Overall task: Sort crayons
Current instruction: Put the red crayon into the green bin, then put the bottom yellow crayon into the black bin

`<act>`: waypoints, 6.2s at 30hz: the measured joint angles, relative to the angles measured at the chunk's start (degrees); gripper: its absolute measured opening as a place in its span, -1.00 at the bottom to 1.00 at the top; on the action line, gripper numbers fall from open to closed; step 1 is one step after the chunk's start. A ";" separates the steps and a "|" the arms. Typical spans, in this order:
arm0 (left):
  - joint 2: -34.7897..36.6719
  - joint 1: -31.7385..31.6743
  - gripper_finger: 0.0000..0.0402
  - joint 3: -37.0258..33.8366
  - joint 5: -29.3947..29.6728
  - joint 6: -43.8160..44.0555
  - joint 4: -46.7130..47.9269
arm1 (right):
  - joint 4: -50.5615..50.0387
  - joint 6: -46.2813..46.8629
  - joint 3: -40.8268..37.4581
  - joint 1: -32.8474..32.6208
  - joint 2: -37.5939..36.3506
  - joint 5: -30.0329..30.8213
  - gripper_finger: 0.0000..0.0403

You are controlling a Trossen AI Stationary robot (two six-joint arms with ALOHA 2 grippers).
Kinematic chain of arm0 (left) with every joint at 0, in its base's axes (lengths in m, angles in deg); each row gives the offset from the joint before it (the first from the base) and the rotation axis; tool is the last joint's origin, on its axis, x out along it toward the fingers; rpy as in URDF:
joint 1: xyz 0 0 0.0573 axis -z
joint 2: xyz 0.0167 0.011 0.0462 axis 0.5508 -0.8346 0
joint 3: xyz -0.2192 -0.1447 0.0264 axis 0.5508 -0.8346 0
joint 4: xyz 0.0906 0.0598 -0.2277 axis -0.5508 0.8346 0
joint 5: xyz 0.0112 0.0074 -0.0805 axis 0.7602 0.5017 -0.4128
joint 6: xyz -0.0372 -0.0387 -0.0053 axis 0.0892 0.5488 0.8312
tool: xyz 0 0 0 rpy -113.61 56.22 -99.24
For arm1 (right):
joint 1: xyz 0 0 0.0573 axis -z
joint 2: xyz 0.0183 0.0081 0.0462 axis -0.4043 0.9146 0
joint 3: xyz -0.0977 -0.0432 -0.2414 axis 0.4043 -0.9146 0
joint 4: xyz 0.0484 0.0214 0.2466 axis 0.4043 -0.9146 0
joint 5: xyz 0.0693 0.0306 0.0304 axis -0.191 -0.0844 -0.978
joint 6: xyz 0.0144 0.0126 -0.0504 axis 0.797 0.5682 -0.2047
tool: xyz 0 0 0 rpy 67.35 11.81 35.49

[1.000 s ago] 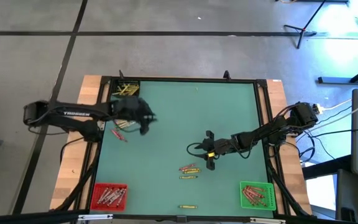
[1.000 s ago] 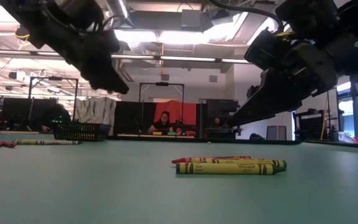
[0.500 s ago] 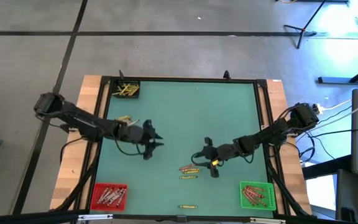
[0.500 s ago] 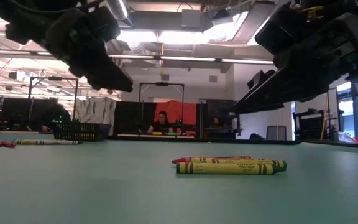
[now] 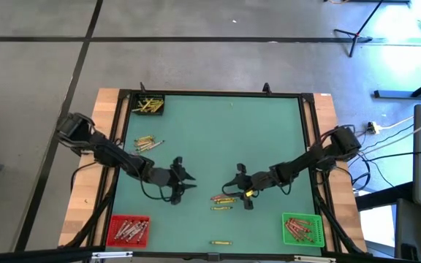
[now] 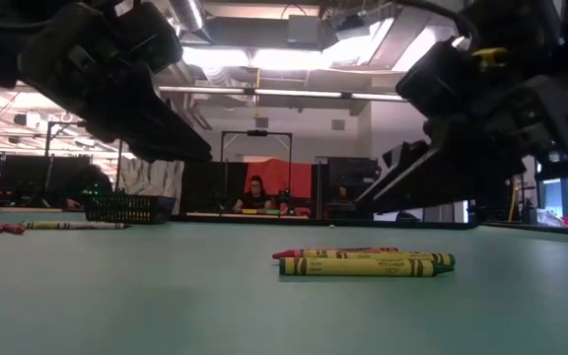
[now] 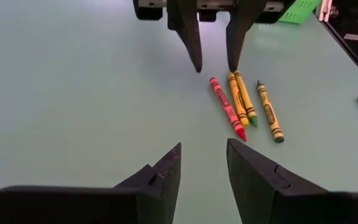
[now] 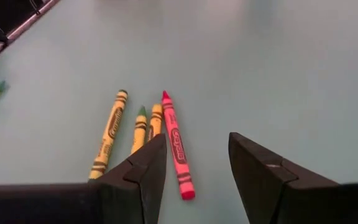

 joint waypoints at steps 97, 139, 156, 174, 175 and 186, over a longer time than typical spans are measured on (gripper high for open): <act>-8.21 7.33 -0.46 0.09 5.37 -11.48 -19.19 | -7.44 -6.28 7.13 -2.61 -2.68 6.71 -0.93; -14.96 11.61 -0.46 4.09 7.40 -11.77 -28.07 | -102.20 102.28 30.03 -54.35 -23.76 1.46 -0.88; -14.96 10.81 -0.46 4.09 7.67 -9.89 -28.07 | -103.59 101.81 30.03 -48.60 -21.96 -4.12 -0.35; -14.96 10.53 -0.46 4.09 7.65 -10.06 -28.05 | -81.09 29.83 30.08 -22.28 -12.83 27.97 -0.25; -14.96 10.37 -0.46 4.09 7.65 -10.06 -28.02 | -78.78 26.67 30.08 -20.88 -11.55 26.72 -0.26; -14.92 9.42 -0.46 4.09 7.67 -9.62 -25.64 | -62.52 8.43 30.06 -8.54 1.50 10.36 -0.27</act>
